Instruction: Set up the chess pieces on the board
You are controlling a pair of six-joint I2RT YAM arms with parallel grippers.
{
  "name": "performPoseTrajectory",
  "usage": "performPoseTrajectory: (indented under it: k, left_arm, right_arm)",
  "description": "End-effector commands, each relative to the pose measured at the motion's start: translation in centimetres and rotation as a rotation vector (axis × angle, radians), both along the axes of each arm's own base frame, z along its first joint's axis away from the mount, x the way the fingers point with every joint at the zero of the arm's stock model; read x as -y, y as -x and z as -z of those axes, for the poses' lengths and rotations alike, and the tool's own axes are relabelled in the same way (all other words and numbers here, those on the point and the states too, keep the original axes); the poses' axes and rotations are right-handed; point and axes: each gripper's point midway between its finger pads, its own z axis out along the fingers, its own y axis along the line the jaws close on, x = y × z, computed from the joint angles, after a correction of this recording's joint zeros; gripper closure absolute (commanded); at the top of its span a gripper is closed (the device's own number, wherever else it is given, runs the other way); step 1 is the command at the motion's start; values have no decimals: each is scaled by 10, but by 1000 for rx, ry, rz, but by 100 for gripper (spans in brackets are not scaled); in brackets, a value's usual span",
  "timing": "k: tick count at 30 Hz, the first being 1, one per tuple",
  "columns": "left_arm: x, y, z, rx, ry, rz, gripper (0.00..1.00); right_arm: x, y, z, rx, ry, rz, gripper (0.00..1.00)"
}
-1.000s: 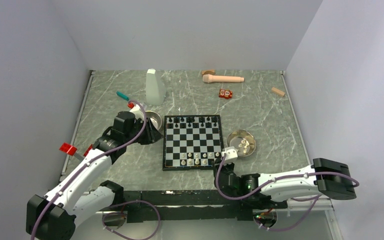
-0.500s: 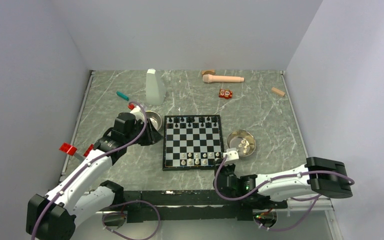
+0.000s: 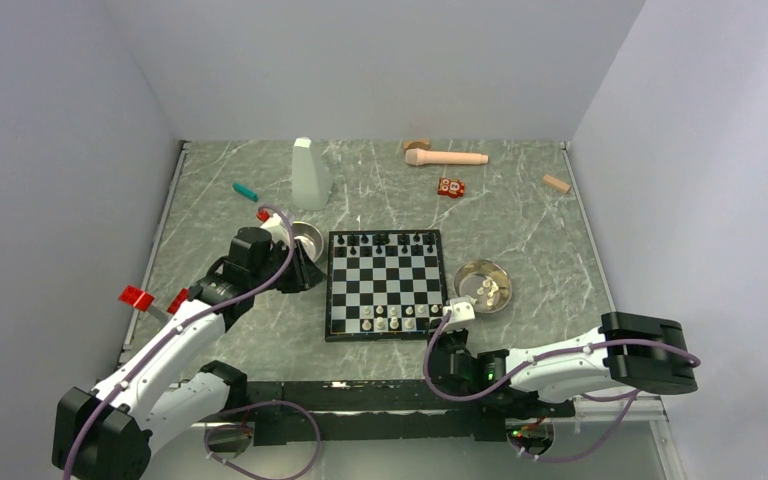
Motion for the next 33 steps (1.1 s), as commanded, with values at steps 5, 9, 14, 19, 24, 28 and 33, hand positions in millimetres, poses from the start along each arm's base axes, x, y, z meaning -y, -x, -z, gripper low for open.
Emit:
performPoseTrajectory:
  k: [5, 9, 14, 19, 24, 28, 33]
  left_arm:
    - [4, -2, -8, 33, 28, 10, 69]
    - [4, -2, -7, 32, 27, 8, 69]
    - [4, -1, -5, 28, 26, 8, 69]
    - [4, -1, -4, 26, 26, 7, 69]
    - [3, -1, -4, 25, 25, 6, 69]
    - [3, -1, -5, 26, 23, 3, 69]
    - [5, -3, -5, 26, 34, 6, 69]
  right_arm:
    - [-4, 4, 0, -28, -61, -5, 72]
    - [-4, 5, 0, -33, -78, -11, 68]
    - [-3, 5, -2, -30, -85, -13, 62]
    - [-2, 5, -8, -30, -89, -6, 53]
    - [4, 4, -26, -40, -145, 40, 44]
    - [13, 4, -50, -46, -208, 72, 39]
    - [29, 3, -80, -46, -286, 110, 31]
